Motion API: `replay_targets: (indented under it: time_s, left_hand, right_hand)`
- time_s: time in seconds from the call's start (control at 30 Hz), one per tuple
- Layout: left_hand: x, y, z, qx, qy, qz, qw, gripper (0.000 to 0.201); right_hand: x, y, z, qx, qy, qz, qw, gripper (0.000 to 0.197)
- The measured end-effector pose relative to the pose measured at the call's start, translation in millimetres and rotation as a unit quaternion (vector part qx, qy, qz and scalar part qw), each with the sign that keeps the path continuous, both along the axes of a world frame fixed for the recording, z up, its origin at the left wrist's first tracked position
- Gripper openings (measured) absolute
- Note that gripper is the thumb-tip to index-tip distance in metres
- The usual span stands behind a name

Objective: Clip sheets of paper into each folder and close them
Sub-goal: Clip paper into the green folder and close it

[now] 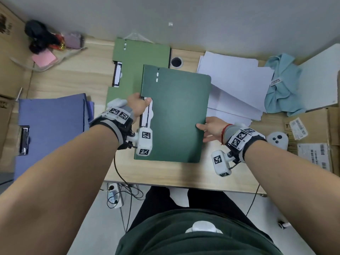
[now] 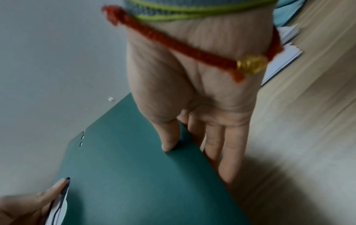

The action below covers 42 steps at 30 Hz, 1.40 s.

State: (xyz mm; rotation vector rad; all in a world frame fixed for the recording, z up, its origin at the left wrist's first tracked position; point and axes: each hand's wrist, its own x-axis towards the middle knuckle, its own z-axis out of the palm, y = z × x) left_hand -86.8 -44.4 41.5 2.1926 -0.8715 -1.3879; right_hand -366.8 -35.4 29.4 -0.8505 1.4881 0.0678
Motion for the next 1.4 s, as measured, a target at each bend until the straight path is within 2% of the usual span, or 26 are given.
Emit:
replay_targets:
  time_s: [0.07,0.13,0.23,0.4,0.57,0.7,0.73,0.8,0.83,0.9,0.93,1.0,1.1,1.17,1.27,1.4]
  left_hand:
    - [17.2,-13.0,3.5,0.002,-0.037,-0.006,0.999,0.036]
    - [37.2,-22.9,2.3,0.003,-0.078,-0.014,0.997,0.060]
    - [71.3,-32.7,-7.7,0.028,-0.111,-0.019,0.993,0.076]
    - [112.7,-33.7,-3.7,0.094,-0.159,-0.059,0.981,0.074]
    - [128.2,-34.3,-16.5,0.139,-0.202,-0.103,0.964,0.084]
    - [134.8,-39.7,-29.7,0.159,-0.220,-0.145,0.951,0.070]
    - [134.8,-40.5,-30.8,0.157,-0.222,-0.159,0.949,0.057]
    - [135.5,-43.0,-35.1,0.157,-0.217,-0.192,0.944,0.016]
    - [135.8,-44.9,-38.8,0.157,-0.216,-0.198,0.943,0.008]
    - [137.3,-45.7,-45.6,0.153,-0.212,-0.192,0.946,0.010]
    - [138.9,-46.5,-50.1,0.146,-0.215,-0.189,0.947,0.017]
    - [141.9,-48.3,-56.2,0.136,-0.224,-0.187,0.947,0.028]
    - [143.9,-50.0,-57.2,0.126,-0.241,-0.195,0.942,0.030]
    - [143.6,-51.6,-56.6,0.126,-0.248,-0.200,0.939,0.030]
    - [140.1,-52.6,-56.0,0.121,-0.253,-0.206,0.937,0.031]
    - [139.7,-53.0,-54.0,0.117,-0.270,-0.212,0.932,0.031]
  right_hand:
    - [10.3,-3.3,6.8,-0.011,-0.030,0.006,0.999,0.023]
    - [24.5,-10.5,11.3,-0.047,-0.050,0.005,0.998,0.021]
    - [55.2,-31.0,13.2,-0.079,-0.076,-0.012,0.994,0.022]
    - [110.4,-72.1,11.6,-0.076,-0.099,-0.047,0.991,0.019]
    - [136.9,-103.7,-1.3,-0.064,-0.052,-0.071,0.994,0.021]
    - [147.9,-122.3,-14.9,-0.062,-0.007,-0.059,0.996,0.016]
    - [150.7,-126.0,-17.4,-0.062,0.004,-0.058,0.996,0.017]
    - [157.0,-133.8,-22.7,-0.067,0.031,-0.058,0.996,0.021]
    - [159.7,-137.0,-24.7,-0.075,0.046,-0.058,0.994,0.022]
    - [164.0,-141.3,-28.6,-0.099,0.087,-0.038,0.991,0.018]
    - [166.4,-142.4,-30.3,-0.113,0.113,-0.018,0.987,0.018]
    - [171.6,-144.1,-35.1,-0.141,0.166,0.032,0.976,0.027]
    - [177.2,-142.9,-41.0,-0.179,0.227,0.115,0.950,0.036]
    - [177.8,-142.6,-45.5,-0.186,0.241,0.126,0.944,0.040]
    - [178.5,-143.7,-52.2,-0.172,0.252,0.117,0.945,0.058]
    - [183.2,-144.9,-55.8,-0.169,0.278,0.111,0.939,0.061]
